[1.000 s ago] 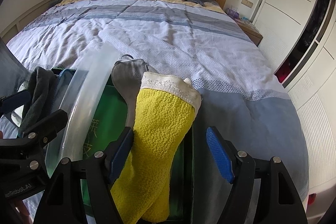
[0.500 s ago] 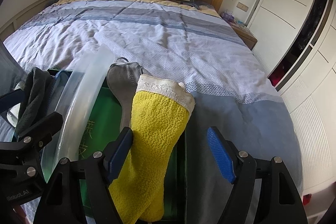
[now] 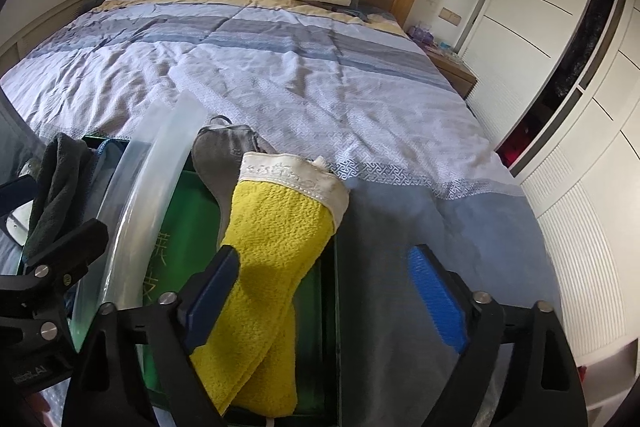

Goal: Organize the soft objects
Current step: 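Open the left tool on the clear strip while the right tool releases the yellow towel, then withdraw both tools from the tray toward the white towel and tissue pack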

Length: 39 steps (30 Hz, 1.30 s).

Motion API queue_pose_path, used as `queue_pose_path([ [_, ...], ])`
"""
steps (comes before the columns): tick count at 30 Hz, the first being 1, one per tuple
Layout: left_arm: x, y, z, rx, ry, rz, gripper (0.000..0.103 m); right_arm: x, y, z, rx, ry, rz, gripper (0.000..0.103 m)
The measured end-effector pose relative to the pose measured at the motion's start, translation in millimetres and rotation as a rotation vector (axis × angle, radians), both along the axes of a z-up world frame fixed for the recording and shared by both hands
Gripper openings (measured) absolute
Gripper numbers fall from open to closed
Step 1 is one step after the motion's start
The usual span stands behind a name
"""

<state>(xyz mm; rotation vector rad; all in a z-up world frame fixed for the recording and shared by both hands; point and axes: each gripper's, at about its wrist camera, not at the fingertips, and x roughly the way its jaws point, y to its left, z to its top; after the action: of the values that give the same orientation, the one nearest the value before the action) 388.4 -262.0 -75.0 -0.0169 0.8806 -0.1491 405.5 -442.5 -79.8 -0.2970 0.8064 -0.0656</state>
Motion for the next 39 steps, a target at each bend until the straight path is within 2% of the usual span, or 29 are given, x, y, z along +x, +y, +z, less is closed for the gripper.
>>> queue_pose_path([
  [4,0,2,-1,-0.003,0.006,0.004,0.096,0,-2,1,-0.001,-0.005,-0.012,0.103],
  [20,-6,-2,4,-0.013,-0.019,-0.011,0.099,-4,0,5,-0.05,-0.05,-0.03,0.103],
  [39,-20,-9,14,-0.032,-0.02,-0.02,0.099,-18,-15,24,-0.006,-0.129,-0.117,0.103],
])
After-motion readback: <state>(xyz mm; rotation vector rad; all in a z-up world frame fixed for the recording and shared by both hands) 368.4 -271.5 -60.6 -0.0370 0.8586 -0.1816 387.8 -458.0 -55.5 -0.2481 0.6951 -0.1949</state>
